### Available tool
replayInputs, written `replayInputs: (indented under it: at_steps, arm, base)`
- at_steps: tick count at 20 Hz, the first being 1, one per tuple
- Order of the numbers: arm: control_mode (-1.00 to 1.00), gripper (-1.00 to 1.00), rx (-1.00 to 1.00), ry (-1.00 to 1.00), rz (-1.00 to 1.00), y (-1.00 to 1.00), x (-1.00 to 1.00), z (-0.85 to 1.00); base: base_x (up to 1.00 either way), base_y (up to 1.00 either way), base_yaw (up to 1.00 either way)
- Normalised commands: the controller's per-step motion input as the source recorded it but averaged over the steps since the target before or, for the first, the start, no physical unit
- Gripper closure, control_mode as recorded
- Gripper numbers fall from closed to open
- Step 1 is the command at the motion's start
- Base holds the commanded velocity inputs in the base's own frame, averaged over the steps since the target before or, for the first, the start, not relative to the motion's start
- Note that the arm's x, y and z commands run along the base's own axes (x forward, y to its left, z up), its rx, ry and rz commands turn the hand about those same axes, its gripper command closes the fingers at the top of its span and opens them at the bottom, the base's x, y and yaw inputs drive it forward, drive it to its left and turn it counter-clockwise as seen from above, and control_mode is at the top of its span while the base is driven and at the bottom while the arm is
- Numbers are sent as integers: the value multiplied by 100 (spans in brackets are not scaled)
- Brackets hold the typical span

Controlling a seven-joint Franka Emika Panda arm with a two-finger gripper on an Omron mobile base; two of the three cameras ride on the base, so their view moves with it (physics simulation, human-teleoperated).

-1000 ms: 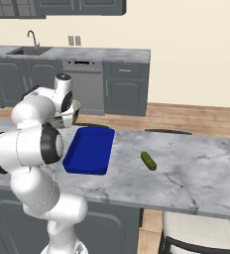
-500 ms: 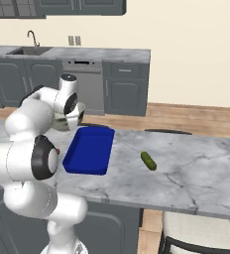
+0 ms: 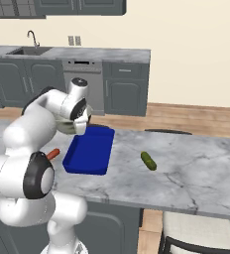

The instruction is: Place the two vegetables and bowl onto the tray for setting up a vegetable dip station.

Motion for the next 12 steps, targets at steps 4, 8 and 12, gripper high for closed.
replayInputs:
  at_steps: [4, 8, 12]
  arm:
    - [-100, 100, 2, 0, 0, -40, -13, 0]
    - [-100, 100, 0, 0, 0, -36, -8, 0]
    - [-100, 100, 0, 1, -4, -22, 0, -5]
  base:
    - [0, 0, 0]
    - [0, 0, 0]
    - [0, 0, 0]
